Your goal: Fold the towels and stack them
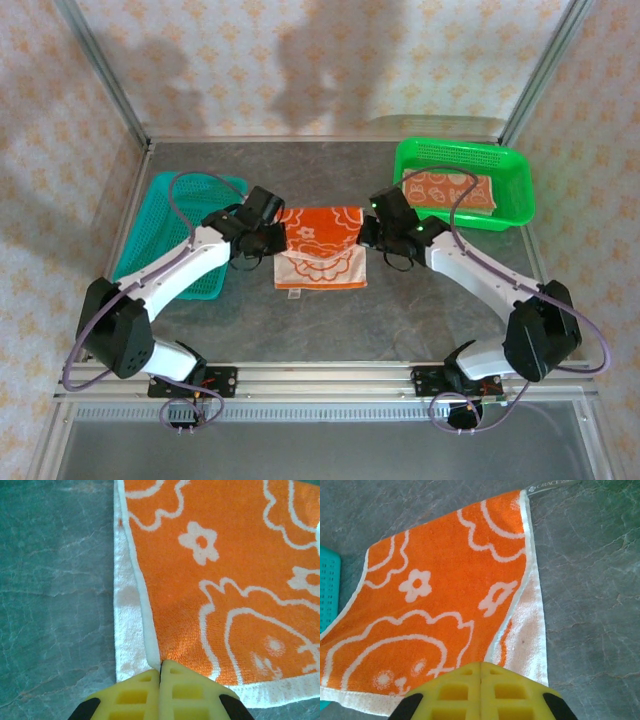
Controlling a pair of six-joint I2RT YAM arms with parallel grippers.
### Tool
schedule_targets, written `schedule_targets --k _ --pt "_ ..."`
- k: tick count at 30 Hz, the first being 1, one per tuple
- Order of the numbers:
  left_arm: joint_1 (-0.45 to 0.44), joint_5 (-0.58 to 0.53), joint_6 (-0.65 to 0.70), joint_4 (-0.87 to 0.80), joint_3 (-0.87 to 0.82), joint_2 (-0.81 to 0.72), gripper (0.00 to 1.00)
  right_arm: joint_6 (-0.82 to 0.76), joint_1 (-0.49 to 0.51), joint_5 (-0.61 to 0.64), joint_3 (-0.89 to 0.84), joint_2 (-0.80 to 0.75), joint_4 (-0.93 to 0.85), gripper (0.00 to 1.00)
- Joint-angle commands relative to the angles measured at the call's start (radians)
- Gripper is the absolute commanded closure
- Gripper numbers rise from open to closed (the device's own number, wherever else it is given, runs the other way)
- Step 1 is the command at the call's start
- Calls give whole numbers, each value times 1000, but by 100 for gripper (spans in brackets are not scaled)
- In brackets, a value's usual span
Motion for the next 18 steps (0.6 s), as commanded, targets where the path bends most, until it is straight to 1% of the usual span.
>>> schedule_targets --k 1,7,13,18 --pt "-10 -3 -34 10 -62 -12 100 28 15 13 -55 -13 5 100" --pt "-30 4 -69 84 -152 6 100 26 72 67 -105 35 28 100" --pt "-67 4 -100 122 -199 37 100 47 83 64 -148 79 59 100" --pt "-78 6 -112 144 -226 50 100 55 88 63 -180 89 79 100"
